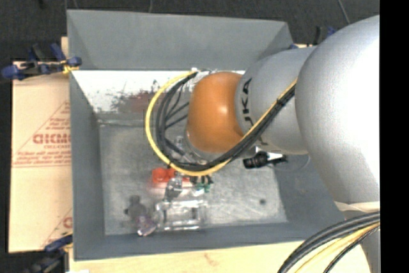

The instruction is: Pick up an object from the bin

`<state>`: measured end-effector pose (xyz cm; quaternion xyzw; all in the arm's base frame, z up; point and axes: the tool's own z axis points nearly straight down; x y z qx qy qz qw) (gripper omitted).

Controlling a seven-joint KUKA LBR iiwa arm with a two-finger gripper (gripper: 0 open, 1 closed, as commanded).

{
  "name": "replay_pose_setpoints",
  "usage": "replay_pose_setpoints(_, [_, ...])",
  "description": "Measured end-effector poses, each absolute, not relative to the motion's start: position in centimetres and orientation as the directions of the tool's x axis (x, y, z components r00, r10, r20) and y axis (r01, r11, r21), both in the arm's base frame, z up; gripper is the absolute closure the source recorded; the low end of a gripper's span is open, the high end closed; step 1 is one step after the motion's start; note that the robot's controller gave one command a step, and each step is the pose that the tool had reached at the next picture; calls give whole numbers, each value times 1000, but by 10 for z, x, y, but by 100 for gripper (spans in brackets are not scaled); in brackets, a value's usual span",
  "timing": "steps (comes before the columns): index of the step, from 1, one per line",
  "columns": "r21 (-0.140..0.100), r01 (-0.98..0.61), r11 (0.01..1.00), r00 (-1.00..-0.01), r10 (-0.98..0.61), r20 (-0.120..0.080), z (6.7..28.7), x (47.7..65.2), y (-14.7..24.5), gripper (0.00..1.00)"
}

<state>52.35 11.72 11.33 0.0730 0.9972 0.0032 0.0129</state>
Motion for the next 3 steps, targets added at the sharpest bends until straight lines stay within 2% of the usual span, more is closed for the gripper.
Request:
replay_pose_setpoints(1, [2,145,989,-989,145,-8,109,519,116,100])
replay_pose_setpoints(2, [-1,69,998,-998,69,-4,97,547,139,100])
replay_pose_setpoints(3, [4,88,996,-996,88,-11,208,559,142,100])
